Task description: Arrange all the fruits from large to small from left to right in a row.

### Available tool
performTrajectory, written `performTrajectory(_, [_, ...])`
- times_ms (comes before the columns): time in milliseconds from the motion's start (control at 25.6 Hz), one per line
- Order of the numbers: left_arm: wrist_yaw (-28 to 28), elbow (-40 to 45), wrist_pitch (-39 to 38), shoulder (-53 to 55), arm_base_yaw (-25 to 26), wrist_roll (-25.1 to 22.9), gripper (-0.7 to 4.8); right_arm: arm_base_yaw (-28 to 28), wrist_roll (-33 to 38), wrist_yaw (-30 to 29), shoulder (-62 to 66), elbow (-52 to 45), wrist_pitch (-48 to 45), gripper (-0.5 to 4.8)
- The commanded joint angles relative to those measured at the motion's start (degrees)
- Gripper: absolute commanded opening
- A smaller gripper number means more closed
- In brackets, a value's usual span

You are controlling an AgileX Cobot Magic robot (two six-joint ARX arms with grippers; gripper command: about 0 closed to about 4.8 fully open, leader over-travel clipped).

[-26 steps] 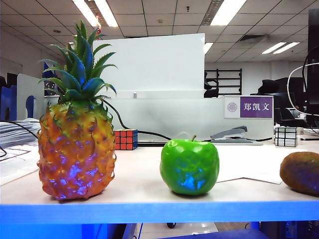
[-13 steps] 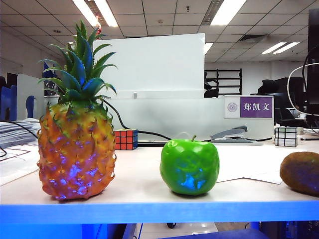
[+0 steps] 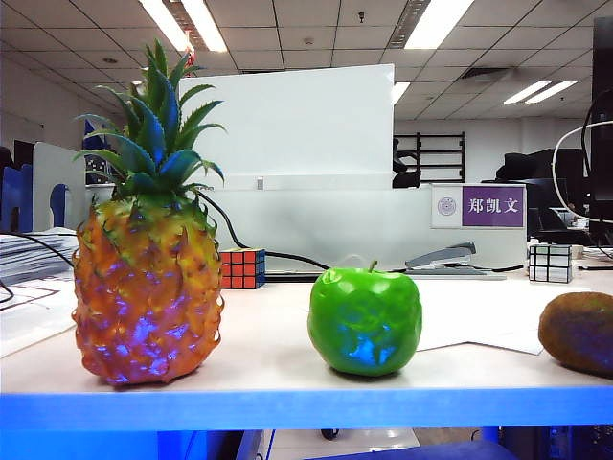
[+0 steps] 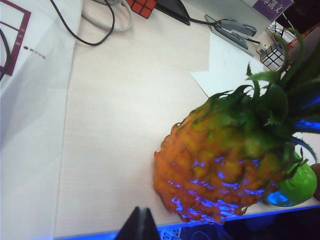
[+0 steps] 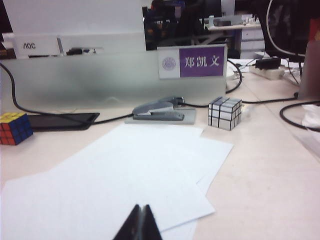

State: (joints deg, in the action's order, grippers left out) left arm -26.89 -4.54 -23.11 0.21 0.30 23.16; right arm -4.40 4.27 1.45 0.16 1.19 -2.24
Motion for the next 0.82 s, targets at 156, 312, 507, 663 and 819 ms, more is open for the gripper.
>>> performTrajectory(156, [-0.13, 0.24, 0.13, -0.07, 0.04, -0.31, -0.05, 0.02, 0.22, -0.07, -0.09, 0.26, 0.48, -0.01])
performTrajectory(312, [-0.13, 0.24, 0.15, -0.07, 0.04, -0.28, -0.06, 0.02, 0.22, -0.07, -0.09, 0.26, 0.48, -0.01])
performTrajectory(507, [-0.11, 0.26, 0.17, -0.09, 0.04, -0.31, -0.05, 0.02, 0.22, -0.09, -0.09, 0.26, 0.48, 0.00])
performTrajectory(663, [0.55, 0.31, 0.52, -0.09, 0.07, -2.19, -0.06, 0.02, 0.22, -0.07, -0.09, 0.26, 0.48, -0.01])
performTrajectory(819, [8.57, 2.12, 8.39, -0.09, 0.11, -12.83, -0.06, 0.02, 0.20, -0.07, -0.09, 0.26, 0.48, -0.01])
